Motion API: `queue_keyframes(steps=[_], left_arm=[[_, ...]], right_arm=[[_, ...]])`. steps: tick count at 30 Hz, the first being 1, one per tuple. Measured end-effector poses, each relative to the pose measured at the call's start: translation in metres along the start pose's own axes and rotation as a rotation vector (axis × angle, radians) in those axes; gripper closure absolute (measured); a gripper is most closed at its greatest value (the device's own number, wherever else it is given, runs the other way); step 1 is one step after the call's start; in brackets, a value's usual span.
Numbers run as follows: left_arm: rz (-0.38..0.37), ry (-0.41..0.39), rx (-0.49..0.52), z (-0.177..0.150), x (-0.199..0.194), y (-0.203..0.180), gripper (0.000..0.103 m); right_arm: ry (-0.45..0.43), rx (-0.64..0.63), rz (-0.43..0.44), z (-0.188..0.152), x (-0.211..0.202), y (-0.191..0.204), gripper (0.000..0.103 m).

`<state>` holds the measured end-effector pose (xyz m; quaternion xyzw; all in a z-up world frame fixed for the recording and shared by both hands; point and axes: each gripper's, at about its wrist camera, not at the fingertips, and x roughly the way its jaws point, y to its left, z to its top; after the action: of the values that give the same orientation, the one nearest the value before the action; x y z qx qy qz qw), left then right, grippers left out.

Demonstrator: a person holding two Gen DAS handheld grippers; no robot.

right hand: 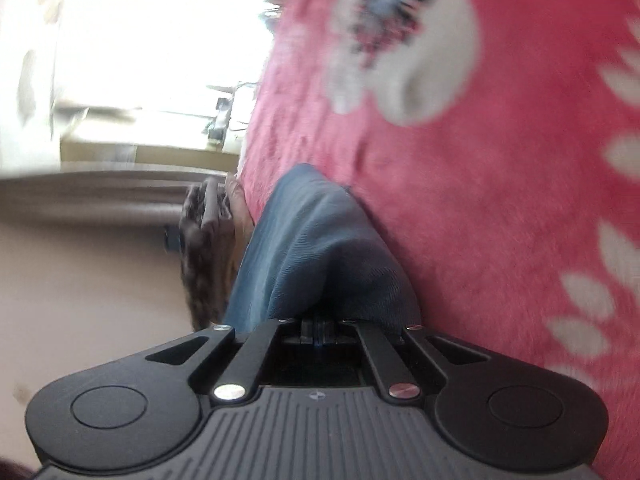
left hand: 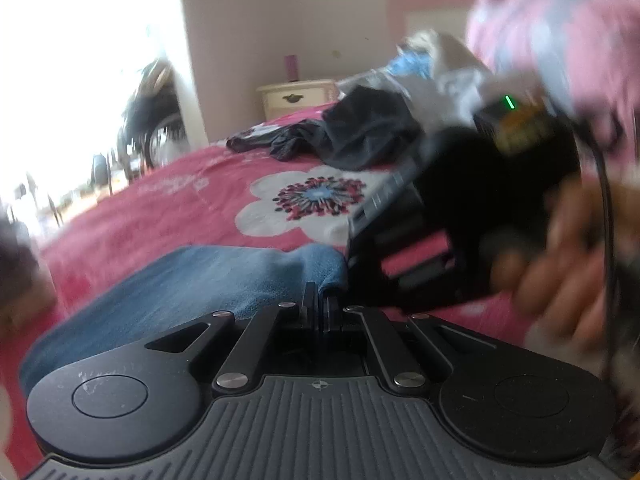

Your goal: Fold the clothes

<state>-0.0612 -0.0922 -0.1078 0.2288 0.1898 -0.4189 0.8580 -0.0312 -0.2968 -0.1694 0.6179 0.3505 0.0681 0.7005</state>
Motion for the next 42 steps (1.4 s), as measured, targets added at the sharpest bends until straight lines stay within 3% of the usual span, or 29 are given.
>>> queue_keyframes(steps=[3,5,9,12,14,15,16,18,21,24,26,28,30,33,35,38,42], left_arm=[[0.029,-0.003,0.110,-0.010,0.001,-0.014,0.103],[0.028,-0.003,0.121,-0.013,-0.001,-0.016,0.103],[0.024,0.000,0.114,-0.014,-0.002,-0.015,0.103],[0.023,0.005,0.104,-0.012,-0.001,-0.014,0.103],[0.022,0.010,0.094,-0.011,-0.002,-0.013,0.102],[0.022,0.015,0.087,-0.011,-0.003,-0.013,0.102],[0.004,0.042,0.067,-0.011,-0.003,-0.012,0.101],[-0.025,0.082,0.014,-0.013,-0.009,-0.008,0.100],[-0.049,0.082,-0.048,-0.012,-0.037,0.000,0.094],[-0.001,0.049,-0.154,-0.005,-0.067,0.020,0.089],[0.078,0.022,-0.219,-0.004,-0.083,0.036,0.087],[0.133,0.058,-0.254,-0.012,-0.083,0.048,0.083],[0.159,0.125,-0.254,-0.030,-0.073,0.052,0.082],[0.156,0.101,-0.221,-0.054,-0.070,0.049,0.082],[0.160,0.096,-0.156,-0.055,-0.071,0.046,0.082],[0.157,0.102,-0.136,-0.056,-0.074,0.047,0.082],[0.143,0.120,-0.190,-0.049,-0.086,0.052,0.082]], right_arm=[[0.021,0.049,-0.040,0.007,-0.012,-0.002,0.103],[-0.002,-0.021,-0.116,0.013,-0.029,0.012,0.095],[-0.119,-0.410,-0.242,0.006,-0.056,0.072,0.094],[-0.086,-0.724,-0.232,-0.015,-0.036,0.113,0.095],[-0.029,-0.863,-0.260,-0.028,-0.012,0.119,0.095],[0.005,-0.894,-0.307,-0.032,0.002,0.110,0.095],[0.039,-0.917,-0.367,-0.034,0.017,0.098,0.103],[0.025,-0.885,-0.343,-0.031,0.026,0.075,0.103],[0.036,-0.819,-0.317,-0.024,0.019,0.073,0.103],[0.033,-0.853,-0.313,-0.028,0.014,0.071,0.103],[0.028,-0.874,-0.323,-0.032,0.016,0.073,0.103],[0.021,-0.916,-0.338,-0.036,0.018,0.074,0.103],[0.011,-0.957,-0.356,-0.042,0.021,0.076,0.103],[0.011,-1.060,-0.396,-0.053,0.025,0.079,0.103],[0.007,-1.150,-0.428,-0.063,0.027,0.081,0.103],[-0.005,-1.276,-0.478,-0.077,0.031,0.084,0.103],[-0.028,-1.385,-0.529,-0.091,0.033,0.084,0.103]])
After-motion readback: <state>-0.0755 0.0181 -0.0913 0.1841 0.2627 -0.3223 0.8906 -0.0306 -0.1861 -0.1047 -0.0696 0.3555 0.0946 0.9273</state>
